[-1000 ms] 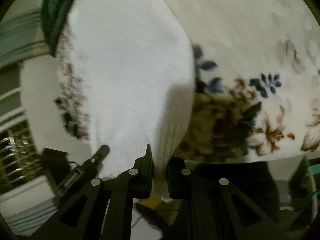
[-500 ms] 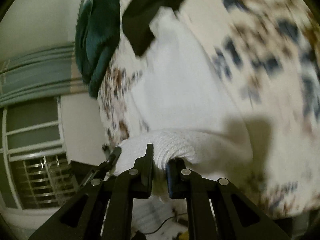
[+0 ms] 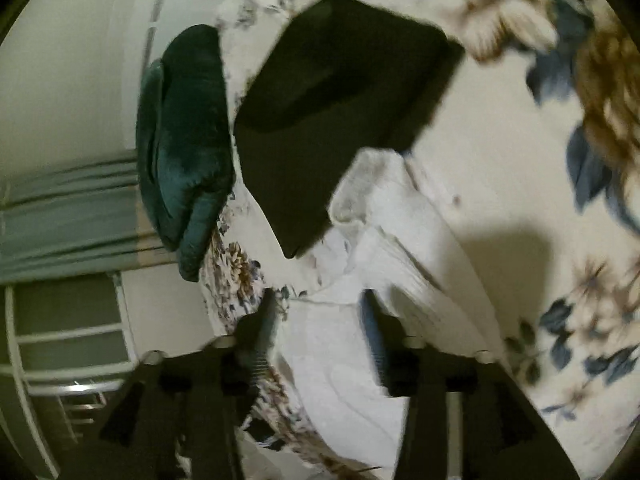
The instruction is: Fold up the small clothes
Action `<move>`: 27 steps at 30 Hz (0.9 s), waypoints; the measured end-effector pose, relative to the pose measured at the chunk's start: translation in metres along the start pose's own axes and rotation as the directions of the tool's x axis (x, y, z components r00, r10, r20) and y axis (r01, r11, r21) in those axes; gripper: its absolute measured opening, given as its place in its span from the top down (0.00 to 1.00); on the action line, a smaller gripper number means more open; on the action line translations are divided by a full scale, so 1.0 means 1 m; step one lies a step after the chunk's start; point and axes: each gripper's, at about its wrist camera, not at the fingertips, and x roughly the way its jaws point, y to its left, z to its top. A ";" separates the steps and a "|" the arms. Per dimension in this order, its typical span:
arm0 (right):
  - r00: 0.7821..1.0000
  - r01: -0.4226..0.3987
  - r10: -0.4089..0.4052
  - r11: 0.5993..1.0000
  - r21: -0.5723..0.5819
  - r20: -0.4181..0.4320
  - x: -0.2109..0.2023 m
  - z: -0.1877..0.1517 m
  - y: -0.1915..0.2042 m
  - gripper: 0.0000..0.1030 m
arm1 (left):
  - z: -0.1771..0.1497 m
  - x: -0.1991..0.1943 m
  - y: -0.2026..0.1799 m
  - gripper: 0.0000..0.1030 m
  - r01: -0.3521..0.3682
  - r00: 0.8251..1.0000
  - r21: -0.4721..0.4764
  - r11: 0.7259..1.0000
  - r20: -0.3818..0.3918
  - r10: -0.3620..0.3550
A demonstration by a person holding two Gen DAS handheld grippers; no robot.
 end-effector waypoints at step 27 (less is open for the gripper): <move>0.875 0.469 -0.485 0.842 -0.268 0.007 0.069 0.033 0.006 0.87 | 0.032 0.107 0.019 0.87 -0.139 0.957 0.151 0.979 -0.233 0.172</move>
